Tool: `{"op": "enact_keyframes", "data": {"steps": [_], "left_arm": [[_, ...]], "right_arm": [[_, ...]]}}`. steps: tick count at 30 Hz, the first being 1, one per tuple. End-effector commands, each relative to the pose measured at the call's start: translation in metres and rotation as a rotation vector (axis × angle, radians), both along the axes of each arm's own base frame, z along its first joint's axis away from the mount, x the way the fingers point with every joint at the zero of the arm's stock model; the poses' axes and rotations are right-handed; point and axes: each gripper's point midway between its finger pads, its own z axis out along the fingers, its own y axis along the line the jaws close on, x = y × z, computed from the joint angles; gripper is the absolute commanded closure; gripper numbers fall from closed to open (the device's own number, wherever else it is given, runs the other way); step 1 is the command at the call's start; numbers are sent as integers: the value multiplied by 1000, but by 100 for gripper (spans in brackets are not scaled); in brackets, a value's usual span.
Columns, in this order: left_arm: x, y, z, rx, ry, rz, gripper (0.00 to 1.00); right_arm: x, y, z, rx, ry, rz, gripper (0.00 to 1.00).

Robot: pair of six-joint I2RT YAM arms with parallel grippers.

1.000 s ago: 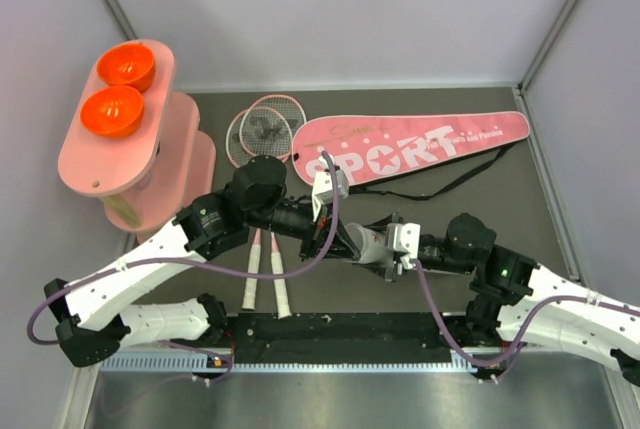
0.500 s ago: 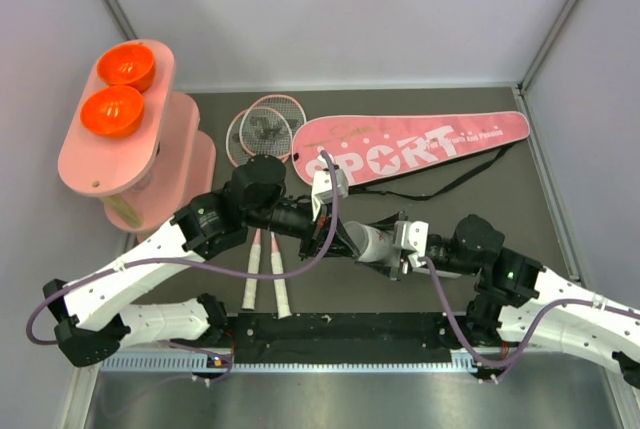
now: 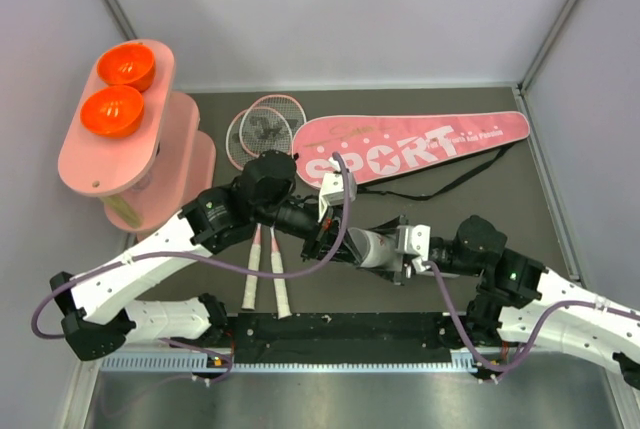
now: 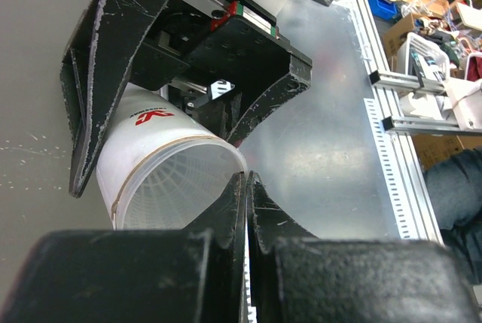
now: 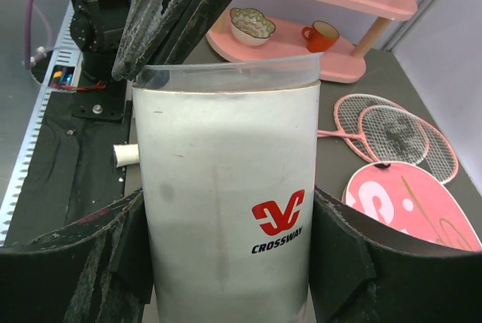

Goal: Pack up the badminton gear

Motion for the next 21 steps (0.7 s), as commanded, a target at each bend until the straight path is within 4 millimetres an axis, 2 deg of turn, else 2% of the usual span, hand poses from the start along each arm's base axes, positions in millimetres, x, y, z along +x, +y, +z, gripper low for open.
{"op": "enact_keyframes", "data": {"steps": [1, 8, 21], "left_arm": [[-19, 2, 3, 5, 31, -109, 100], [-25, -1, -1, 14, 62, -165, 100], [-32, 2, -23, 95, 129, -218, 100]], "right_arm": [[-11, 0, 45, 134, -95, 57, 67], [-21, -1, 47, 136, -112, 112, 67], [-27, 1, 47, 126, -128, 156, 68]]}}
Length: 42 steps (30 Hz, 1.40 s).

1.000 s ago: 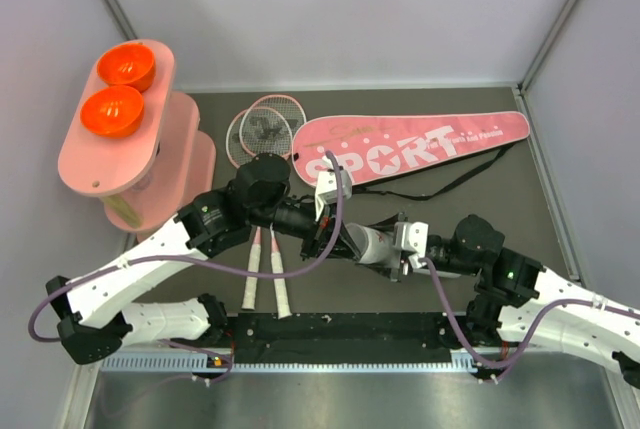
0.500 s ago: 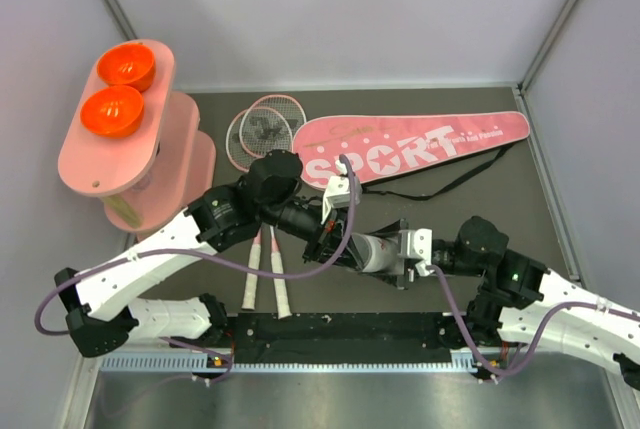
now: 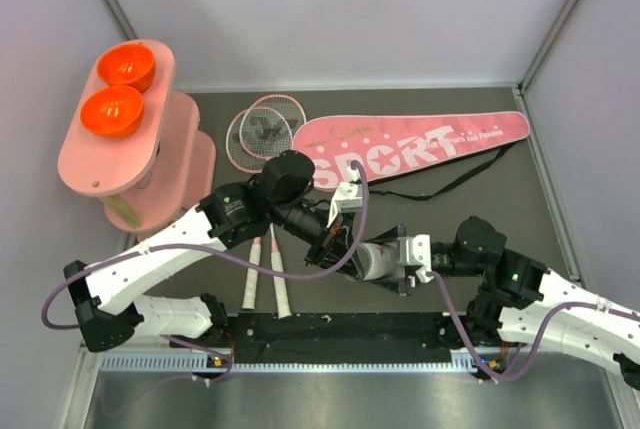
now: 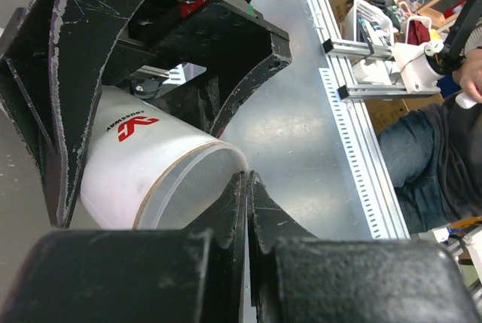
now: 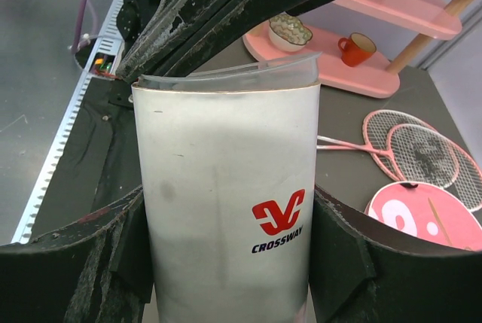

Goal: Pack up the badminton gear

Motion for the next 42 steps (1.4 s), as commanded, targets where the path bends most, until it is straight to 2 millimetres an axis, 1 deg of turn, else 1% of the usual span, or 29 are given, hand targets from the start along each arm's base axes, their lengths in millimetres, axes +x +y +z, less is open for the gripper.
{"op": "enact_keyframes", "data": {"steps": [1, 7, 14, 25, 34, 37, 42], "left_arm": [[-10, 4, -14, 64, 42, -60, 100], [-13, 2, -19, 84, 68, -90, 100], [-14, -3, -27, 108, 98, -110, 100], [-15, -9, -32, 106, 114, -127, 100], [-13, -12, -37, 100, 108, -114, 92], [-11, -13, -41, 109, 107, -101, 90], [-7, -16, -48, 121, 104, -74, 82]], "right_arm": [[-8, 2, 52, 154, -98, 48, 68], [-14, 3, 53, 157, -100, 83, 68], [-19, 2, 60, 176, -112, 112, 69], [-28, 0, 80, 256, -150, 152, 70], [-31, 4, 94, 304, -175, 176, 71], [-28, 4, 98, 324, -179, 161, 71], [-27, 4, 102, 338, -180, 153, 71]]}}
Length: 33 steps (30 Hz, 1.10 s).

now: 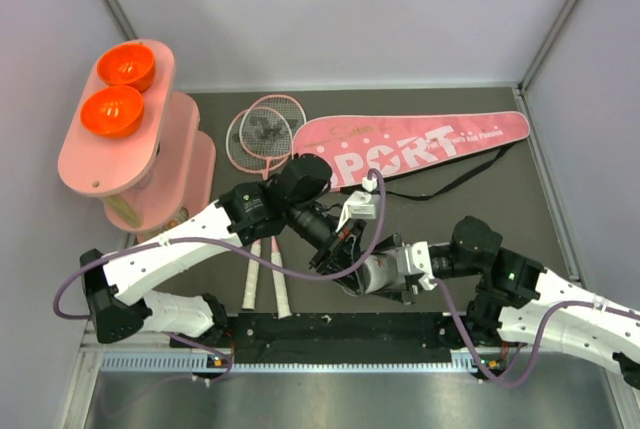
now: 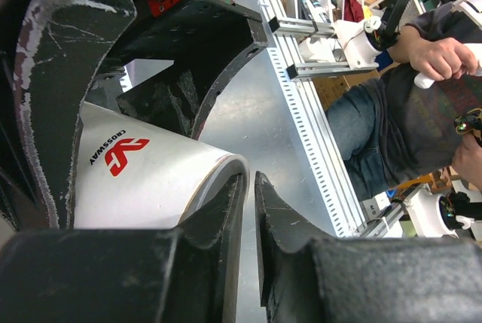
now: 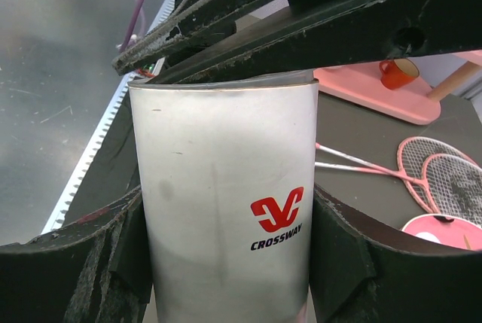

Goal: Pack up the badminton gear

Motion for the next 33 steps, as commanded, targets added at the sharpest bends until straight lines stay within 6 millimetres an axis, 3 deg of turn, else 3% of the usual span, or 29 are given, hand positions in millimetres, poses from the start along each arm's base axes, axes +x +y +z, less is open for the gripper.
{"op": "enact_keyframes", "data": {"steps": [1, 8, 18, 24, 28, 31, 32, 33], "left_arm": [[16, -13, -38, 86, -40, 87, 80], [32, -20, -51, 129, -76, 177, 66], [45, -31, -52, 83, -117, 239, 60], [54, -40, -63, 99, -108, 286, 56], [76, -43, -59, 104, -170, 386, 52], [99, -34, -43, 84, -214, 497, 34], [109, -29, -39, 87, -227, 549, 25], [113, -21, -26, 60, -258, 590, 23]], "right_arm": [[-4, 0, 109, 364, -158, 12, 71], [-5, 3, 110, 355, -146, 25, 71], [-8, 4, 126, 422, -141, 41, 73], [-16, 5, 132, 449, -145, 79, 73], [-18, 6, 127, 425, -132, 88, 73], [-9, 8, 107, 346, -100, 39, 72], [2, 9, 92, 286, -75, -24, 72], [9, 8, 82, 246, -61, -63, 72]]}}
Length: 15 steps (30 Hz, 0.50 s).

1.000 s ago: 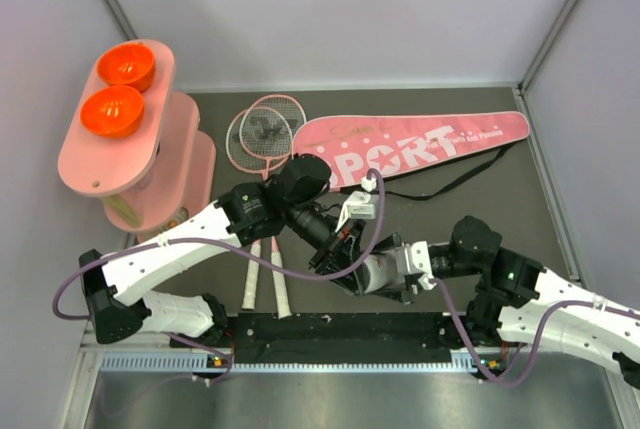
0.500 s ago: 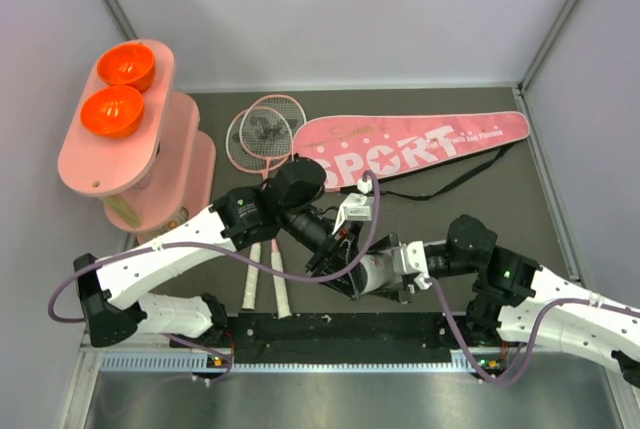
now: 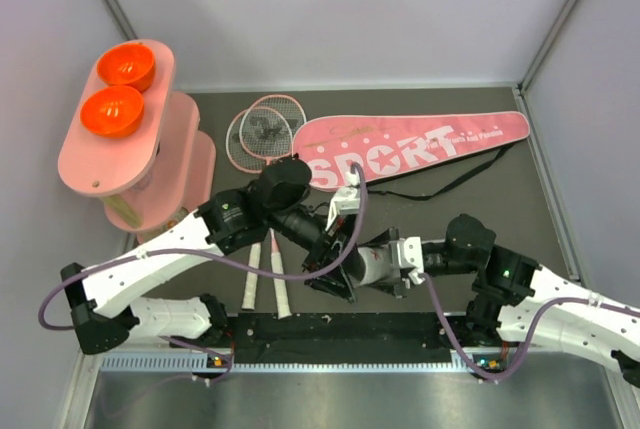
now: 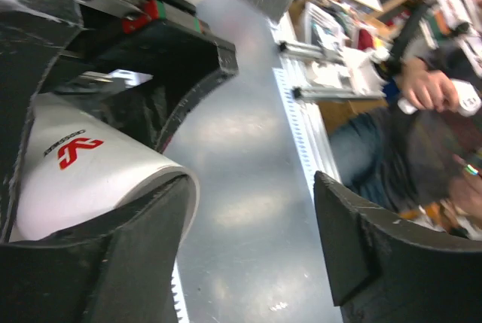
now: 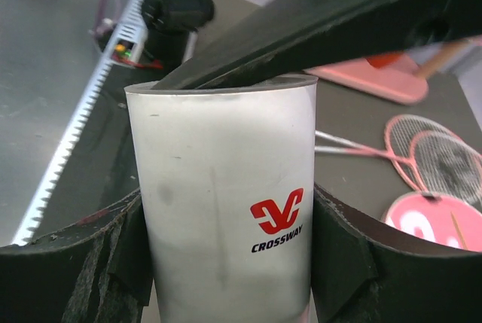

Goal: Pack up the badminton gear

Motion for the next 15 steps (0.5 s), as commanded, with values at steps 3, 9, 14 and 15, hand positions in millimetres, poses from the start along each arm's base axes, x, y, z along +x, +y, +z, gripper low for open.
{"op": "enact_keyframes", "data": {"steps": [3, 9, 14, 15], "left_arm": [[139, -1, -5, 47, -376, 705, 20], [173, 58, 67, -110, -441, 1122, 17], [184, 99, 74, -112, -479, 1309, 14], [185, 103, 72, -96, -485, 1324, 14]], "right_arm": [[27, -3, 51, 129, -24, -193, 73], [56, -16, 9, 25, 28, -383, 73], [92, -25, -8, -53, 49, -598, 71], [97, -23, -12, -76, 50, -619, 71]]}}
